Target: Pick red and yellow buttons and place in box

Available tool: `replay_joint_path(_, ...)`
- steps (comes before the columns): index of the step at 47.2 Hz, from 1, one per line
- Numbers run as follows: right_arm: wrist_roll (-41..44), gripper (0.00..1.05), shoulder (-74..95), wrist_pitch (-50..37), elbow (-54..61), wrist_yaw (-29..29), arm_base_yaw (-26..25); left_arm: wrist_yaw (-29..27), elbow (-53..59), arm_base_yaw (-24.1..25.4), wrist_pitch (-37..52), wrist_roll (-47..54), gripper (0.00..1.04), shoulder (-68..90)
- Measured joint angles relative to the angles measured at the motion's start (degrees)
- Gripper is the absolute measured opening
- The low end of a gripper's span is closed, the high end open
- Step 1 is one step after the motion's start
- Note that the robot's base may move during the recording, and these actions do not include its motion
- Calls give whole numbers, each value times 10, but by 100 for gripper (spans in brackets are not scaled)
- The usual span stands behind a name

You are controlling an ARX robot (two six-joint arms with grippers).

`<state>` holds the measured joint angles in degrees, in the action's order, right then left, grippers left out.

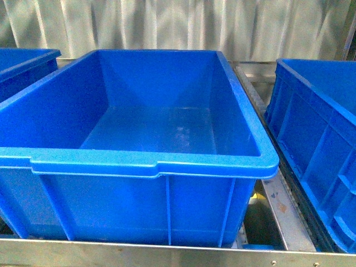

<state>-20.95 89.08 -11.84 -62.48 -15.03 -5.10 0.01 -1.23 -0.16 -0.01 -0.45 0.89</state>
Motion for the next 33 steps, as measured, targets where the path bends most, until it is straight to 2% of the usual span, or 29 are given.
replay_joint_path(6,31,40,69,34,-41,30,-20,0,0,0,0,0,97,0)
replay_joint_path(16,67,41,163,35,-80,56,-49,0,0,0,0,0,97,0)
replay_joint_path(25,70,75,196,6,-90,66,-73,0,0,0,0,0,97,0)
replay_joint_path(28,70,82,194,-1,-90,66,-75,0,0,0,0,0,97,0)
replay_joint_path(33,67,100,162,-21,-70,76,-76,0,0,0,0,0,97,0)
